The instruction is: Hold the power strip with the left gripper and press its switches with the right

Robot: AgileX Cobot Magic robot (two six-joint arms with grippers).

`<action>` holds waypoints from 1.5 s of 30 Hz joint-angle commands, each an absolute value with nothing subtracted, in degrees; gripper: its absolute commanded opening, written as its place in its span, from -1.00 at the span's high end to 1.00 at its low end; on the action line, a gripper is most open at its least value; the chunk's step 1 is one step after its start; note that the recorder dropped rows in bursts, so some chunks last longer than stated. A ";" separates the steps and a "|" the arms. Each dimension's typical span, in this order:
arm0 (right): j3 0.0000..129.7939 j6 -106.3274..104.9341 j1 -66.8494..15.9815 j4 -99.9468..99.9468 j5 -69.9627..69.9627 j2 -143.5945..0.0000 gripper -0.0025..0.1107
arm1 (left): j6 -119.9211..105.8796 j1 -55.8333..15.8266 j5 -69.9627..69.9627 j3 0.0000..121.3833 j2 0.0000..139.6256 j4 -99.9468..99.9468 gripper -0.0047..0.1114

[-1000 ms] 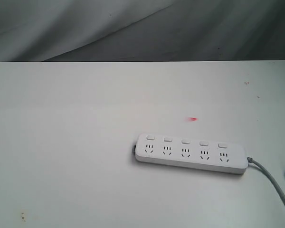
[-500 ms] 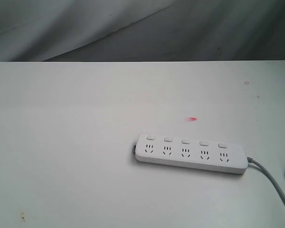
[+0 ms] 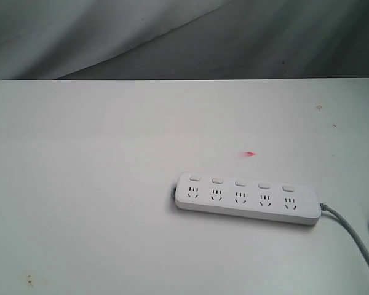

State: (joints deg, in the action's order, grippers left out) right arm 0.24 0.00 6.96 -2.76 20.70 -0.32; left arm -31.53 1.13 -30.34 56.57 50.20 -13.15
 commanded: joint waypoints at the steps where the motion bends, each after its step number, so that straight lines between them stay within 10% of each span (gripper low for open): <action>1: 0.00 -0.39 7.39 -2.04 19.95 0.00 0.96 | -55.66 7.51 -34.43 56.97 53.75 -35.39 0.92; 14: 0.00 -0.39 7.39 -2.04 19.95 0.00 0.96 | -99.75 36.43 -69.96 56.97 65.25 -66.01 0.92; 45: 0.00 -0.39 7.39 -2.04 19.95 0.00 0.96 | -105.29 36.57 -69.96 56.60 66.05 -65.72 0.92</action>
State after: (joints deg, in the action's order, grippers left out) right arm 0.24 0.00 6.96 -2.76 20.70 -0.32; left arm -101.15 36.60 -69.53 56.70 66.32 -63.22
